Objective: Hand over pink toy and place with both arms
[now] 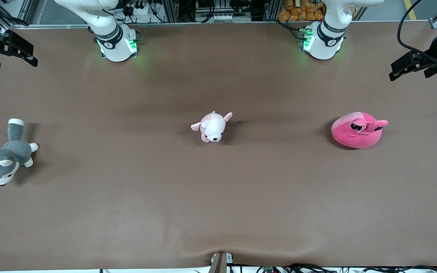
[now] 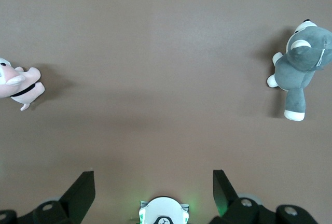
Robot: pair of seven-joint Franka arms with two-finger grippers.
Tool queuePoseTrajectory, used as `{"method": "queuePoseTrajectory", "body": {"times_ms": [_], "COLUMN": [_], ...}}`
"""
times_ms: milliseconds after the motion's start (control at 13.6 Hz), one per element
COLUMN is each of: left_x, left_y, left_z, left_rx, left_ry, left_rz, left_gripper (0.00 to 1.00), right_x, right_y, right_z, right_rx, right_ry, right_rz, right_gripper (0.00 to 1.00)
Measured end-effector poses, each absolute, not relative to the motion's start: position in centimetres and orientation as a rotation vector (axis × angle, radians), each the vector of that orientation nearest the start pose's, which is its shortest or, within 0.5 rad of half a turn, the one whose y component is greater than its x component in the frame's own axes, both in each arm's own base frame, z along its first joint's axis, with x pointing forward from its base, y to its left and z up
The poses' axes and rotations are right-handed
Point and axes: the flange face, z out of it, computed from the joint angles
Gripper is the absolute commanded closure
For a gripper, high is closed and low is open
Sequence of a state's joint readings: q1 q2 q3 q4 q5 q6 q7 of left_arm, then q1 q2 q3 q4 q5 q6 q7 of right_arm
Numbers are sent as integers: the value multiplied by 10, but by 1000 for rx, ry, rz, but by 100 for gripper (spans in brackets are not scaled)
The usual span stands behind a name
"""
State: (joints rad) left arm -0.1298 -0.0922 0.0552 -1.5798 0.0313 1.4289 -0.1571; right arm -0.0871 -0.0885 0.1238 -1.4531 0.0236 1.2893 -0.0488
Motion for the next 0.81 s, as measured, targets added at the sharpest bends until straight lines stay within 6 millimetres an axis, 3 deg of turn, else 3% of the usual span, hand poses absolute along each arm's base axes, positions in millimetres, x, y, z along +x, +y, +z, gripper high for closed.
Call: {"method": "queuePoseTrajectory", "body": {"times_ms": [810], "left_x": [515], "left_y": [-26], "left_z": [650], "left_rx": [-3101], "left_ry": [-156], "left_rz": [110], "left_gripper": [0], "right_x": [493], "right_y": [23], "right_z": [700], "right_rx": [-3123], "right_ry": [-137], "right_rz": [120], "right_gripper": [0]}}
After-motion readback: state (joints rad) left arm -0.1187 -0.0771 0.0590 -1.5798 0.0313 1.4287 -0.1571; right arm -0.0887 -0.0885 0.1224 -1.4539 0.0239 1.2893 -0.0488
